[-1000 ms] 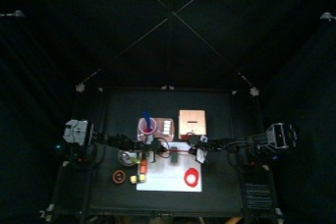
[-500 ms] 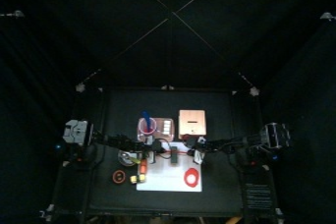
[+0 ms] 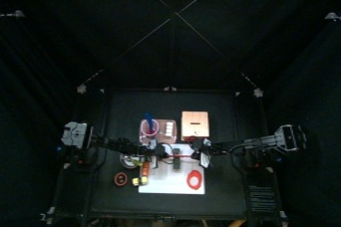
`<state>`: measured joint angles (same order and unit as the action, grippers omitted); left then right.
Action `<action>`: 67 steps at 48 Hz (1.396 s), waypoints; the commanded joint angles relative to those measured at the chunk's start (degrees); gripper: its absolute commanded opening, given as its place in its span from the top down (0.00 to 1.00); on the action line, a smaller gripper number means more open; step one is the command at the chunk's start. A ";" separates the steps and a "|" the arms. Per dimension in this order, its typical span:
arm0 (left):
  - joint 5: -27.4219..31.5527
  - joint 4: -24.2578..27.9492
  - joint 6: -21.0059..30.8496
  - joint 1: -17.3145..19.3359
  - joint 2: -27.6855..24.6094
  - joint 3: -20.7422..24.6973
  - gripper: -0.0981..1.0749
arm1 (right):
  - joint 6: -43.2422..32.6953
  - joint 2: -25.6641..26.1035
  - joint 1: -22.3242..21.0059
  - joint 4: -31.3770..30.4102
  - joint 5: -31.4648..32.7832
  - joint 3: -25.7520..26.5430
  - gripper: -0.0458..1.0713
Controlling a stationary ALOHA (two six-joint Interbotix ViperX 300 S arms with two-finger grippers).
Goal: Cut sushi roll
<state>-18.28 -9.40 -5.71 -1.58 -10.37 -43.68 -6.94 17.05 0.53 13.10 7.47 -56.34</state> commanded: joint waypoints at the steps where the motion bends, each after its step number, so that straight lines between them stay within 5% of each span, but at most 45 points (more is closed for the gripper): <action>1: 0.09 -0.18 -0.09 0.18 2.72 -0.26 0.63 | -0.26 4.92 -0.09 0.09 -0.09 0.53 0.80; 20: -1.76 -0.62 0.26 -4.04 3.87 -0.70 0.63 | -0.35 6.50 2.20 3.43 -2.02 -2.55 0.80; 67: -1.23 -5.98 0.18 -5.45 -5.01 -0.26 0.63 | -0.35 -10.46 4.75 5.80 -5.54 -0.18 0.80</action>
<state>-20.04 -14.59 -5.63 -7.12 -14.59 -43.33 -6.94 7.91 4.92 18.63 1.76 -57.57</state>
